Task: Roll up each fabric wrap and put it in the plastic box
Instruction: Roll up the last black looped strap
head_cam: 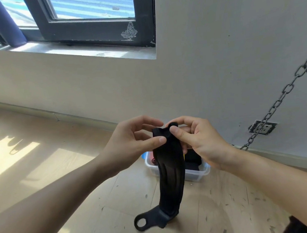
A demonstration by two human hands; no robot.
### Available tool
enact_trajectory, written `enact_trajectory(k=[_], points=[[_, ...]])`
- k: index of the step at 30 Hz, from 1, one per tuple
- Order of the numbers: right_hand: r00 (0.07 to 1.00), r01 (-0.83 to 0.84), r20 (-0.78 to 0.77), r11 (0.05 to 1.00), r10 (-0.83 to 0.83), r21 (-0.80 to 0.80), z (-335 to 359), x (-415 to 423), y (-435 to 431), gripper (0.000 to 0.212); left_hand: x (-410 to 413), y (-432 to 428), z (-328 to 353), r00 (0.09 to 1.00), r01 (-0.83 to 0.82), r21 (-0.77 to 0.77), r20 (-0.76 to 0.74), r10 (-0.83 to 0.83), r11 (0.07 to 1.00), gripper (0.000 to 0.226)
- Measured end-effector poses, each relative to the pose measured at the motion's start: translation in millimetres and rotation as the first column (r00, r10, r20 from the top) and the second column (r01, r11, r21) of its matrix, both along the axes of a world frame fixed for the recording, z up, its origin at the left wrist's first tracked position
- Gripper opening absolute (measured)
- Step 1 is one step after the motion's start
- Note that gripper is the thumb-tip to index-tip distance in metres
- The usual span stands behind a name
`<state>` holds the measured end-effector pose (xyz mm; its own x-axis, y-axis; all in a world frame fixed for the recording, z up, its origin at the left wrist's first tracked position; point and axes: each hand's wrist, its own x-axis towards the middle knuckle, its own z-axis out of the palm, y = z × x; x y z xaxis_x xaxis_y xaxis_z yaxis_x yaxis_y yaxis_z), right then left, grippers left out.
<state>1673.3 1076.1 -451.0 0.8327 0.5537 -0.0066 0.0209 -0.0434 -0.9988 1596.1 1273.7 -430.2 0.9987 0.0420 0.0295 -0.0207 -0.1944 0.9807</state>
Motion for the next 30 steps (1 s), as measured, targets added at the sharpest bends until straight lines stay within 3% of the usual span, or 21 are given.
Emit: enact_trajectory(k=[5,15,19,24,26,30], points=[[0.997,-0.073,0.013,0.997,0.073,-0.008,6.1,-1.9,-1.3,0.031,2.4,-1.0,-3.6,0.996,-0.076,-0.023,0.048,0.077,0.997,0.018],[0.991,-0.041,0.131,0.997,0.033,0.062,11.0,-10.0,-0.4,0.026,5.4,-4.8,-7.1,0.962,-0.161,0.172,0.247,0.116,0.972,0.026],[0.987,-0.005,0.161,0.996,-0.01,0.092,9.7,-12.3,0.0,0.021,3.4,-4.2,-7.0,0.988,-0.094,0.068,0.132,0.085,0.993,0.02],[0.968,0.05,0.242,0.995,-0.069,0.084,7.3,-9.7,-2.2,0.025,4.9,5.9,-4.9,0.969,0.13,0.012,-0.214,-0.124,0.991,0.05],[0.959,0.05,0.277,0.998,-0.059,0.04,6.7,-7.9,-2.4,0.026,5.5,6.2,-6.2,0.963,0.145,-0.004,-0.228,-0.142,0.989,0.053],[0.95,0.043,0.311,0.998,-0.027,-0.045,8.9,-3.6,-3.0,0.031,6.0,4.0,-8.6,0.977,0.114,-0.072,-0.176,-0.125,0.991,0.035]])
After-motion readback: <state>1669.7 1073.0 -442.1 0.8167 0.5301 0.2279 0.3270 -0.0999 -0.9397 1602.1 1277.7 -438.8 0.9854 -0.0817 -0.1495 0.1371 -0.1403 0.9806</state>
